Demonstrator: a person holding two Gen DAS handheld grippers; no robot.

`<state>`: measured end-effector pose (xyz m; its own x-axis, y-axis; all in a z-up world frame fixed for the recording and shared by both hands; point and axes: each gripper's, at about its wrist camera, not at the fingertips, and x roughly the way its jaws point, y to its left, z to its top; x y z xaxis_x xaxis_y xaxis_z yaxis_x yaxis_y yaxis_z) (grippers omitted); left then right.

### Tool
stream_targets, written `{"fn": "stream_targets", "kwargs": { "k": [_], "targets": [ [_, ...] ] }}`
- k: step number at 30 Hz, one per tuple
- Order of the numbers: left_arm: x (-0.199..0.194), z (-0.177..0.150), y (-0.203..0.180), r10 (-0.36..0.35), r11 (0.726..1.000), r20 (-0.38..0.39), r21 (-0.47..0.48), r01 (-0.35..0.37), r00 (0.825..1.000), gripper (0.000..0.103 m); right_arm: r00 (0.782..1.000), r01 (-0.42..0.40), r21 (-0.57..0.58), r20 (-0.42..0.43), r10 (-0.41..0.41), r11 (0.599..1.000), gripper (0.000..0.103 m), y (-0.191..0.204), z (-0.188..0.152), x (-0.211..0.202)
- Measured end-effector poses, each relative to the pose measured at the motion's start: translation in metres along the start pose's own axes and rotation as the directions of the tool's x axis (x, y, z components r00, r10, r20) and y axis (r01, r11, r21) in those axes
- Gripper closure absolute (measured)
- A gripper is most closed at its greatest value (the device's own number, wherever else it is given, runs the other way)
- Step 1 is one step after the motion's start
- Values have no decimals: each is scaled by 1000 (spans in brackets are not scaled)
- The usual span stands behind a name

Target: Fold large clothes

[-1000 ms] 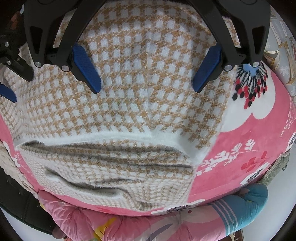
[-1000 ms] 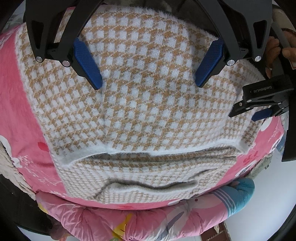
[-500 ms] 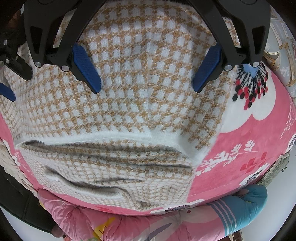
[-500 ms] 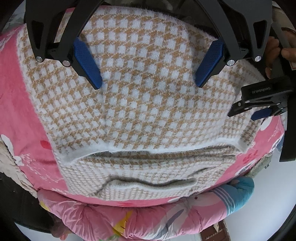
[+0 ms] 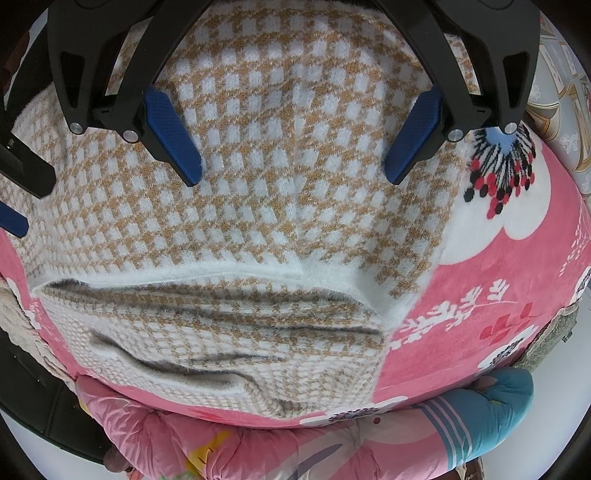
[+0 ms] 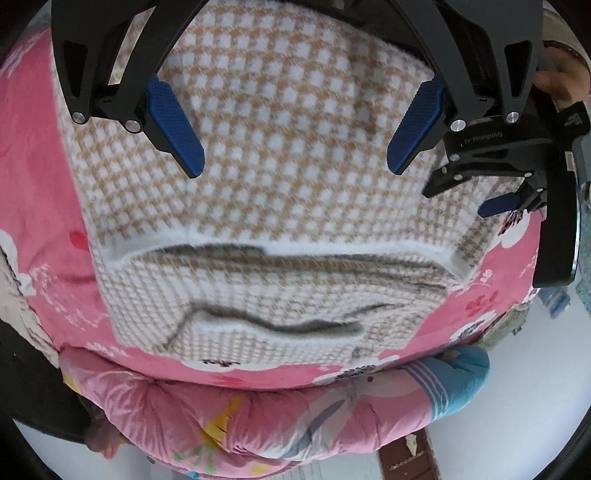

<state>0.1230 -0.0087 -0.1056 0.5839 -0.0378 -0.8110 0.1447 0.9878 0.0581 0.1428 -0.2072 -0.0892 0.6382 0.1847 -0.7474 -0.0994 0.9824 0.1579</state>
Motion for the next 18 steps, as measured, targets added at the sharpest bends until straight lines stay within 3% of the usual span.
{"fn": "stream_targets", "kwargs": {
  "k": [6,18],
  "targets": [
    [3,3,1,0,1000,0,1,0,1000,6,1000,-11,9,-24,12,1000,19,3,0,15],
    [0,5,-2,1,1000,8,8,-1,1000,6,999,-28,31,-19,29,999,19,-1,-6,23]
  ]
}}
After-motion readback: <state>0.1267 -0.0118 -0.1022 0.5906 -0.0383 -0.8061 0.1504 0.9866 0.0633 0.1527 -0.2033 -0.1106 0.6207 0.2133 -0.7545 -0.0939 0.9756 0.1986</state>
